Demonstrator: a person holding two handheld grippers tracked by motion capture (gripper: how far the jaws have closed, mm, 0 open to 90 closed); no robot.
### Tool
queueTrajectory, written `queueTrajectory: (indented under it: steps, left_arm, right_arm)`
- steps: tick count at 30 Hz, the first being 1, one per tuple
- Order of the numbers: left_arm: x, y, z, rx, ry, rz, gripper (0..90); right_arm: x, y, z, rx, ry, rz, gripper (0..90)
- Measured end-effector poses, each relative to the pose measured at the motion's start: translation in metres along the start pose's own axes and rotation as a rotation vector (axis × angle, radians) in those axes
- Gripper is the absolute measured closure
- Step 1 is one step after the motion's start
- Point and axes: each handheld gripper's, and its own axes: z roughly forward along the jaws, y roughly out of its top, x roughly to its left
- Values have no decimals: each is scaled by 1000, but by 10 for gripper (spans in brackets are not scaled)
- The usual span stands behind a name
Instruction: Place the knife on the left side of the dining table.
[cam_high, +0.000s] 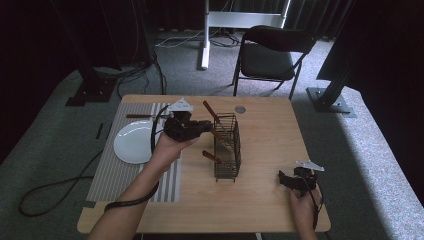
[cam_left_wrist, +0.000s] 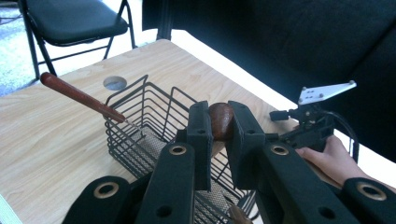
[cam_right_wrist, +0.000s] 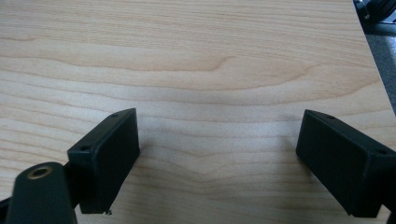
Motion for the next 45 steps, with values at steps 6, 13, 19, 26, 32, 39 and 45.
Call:
queueTrajectory:
  steps: [6,13,19,26,32,39,45]
  left_arm:
    - [-3,7,-15,-20,-11,4,810]
    - [-7,13,-33,-49,-9,22,810]
    - [-4,12,-49,-68,3,15,810]
    - [2,10,-67,-100,17,-10,810]
    - [11,2,-82,-113,52,-37,810]
    - [20,-7,-100,-123,87,-61,810]
    - [25,-14,-111,-125,107,-75,810]
  right_arm:
    - [0,0,0,0,0,0,126]
    - [0,0,0,0,0,0,126]
    - [0,0,0,0,0,0,126]
    - [0,0,0,1,0,0,126]
    - [0,0,0,0,0,0,126]
    - [0,0,0,1,0,1,126]
    - [0,0,0,0,0,-1,126]
